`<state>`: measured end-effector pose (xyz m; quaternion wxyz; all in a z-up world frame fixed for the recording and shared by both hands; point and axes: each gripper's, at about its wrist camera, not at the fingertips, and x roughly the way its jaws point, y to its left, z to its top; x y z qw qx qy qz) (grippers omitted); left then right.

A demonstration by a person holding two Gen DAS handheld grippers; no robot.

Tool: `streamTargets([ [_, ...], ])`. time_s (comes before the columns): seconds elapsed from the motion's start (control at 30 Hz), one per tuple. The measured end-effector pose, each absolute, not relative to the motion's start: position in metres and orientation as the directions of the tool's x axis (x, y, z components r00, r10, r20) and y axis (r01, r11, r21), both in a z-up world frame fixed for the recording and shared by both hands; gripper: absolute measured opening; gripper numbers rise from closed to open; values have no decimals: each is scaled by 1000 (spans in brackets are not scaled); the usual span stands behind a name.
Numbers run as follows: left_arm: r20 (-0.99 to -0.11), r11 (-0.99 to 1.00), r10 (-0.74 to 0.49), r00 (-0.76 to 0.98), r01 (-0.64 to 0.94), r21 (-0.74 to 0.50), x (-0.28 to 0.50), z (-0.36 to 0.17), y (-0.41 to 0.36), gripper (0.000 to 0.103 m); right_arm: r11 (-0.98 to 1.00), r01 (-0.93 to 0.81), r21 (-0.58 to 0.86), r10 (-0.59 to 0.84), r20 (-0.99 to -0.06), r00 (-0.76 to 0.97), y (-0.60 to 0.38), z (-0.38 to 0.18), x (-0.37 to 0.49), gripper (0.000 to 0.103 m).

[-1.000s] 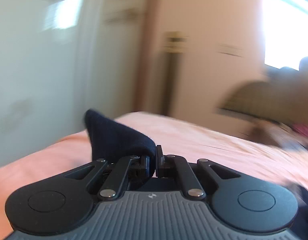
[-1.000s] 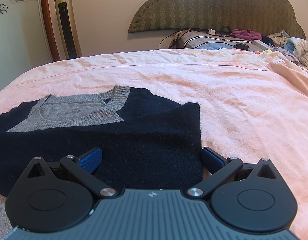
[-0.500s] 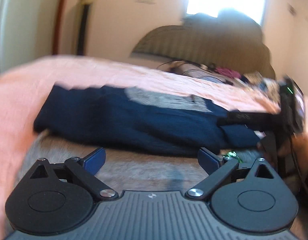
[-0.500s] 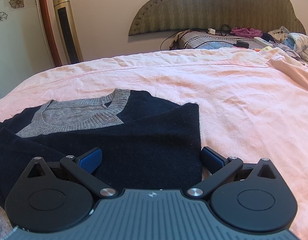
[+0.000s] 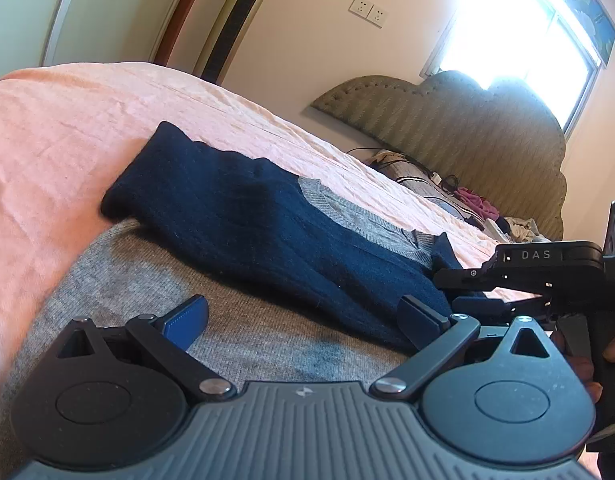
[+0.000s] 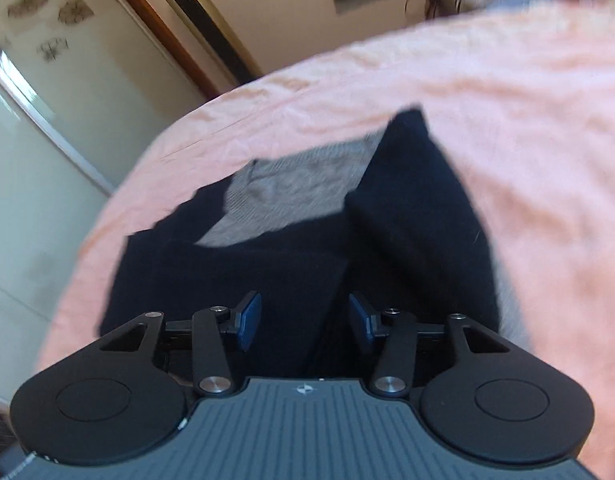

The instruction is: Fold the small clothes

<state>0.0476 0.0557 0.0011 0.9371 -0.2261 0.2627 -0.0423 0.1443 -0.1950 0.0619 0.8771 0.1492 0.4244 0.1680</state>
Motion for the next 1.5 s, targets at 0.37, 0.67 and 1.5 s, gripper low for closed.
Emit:
streamTargets([
  [0.37, -473, 894, -199, 858, -39, -447, 49, 0, 55, 103, 954, 153, 259, 29, -585, 811, -279, 81, 128, 75],
  [0.67, -472, 893, -203, 858, -35, -449, 49, -1, 56, 103, 791, -120, 600, 573, -656, 492, -208, 49, 143, 68],
  [1.5, -489, 911, -140, 861, -81, -405, 49, 19, 66, 103, 896, -11, 444, 304, -594, 745, -307, 68, 146, 59],
])
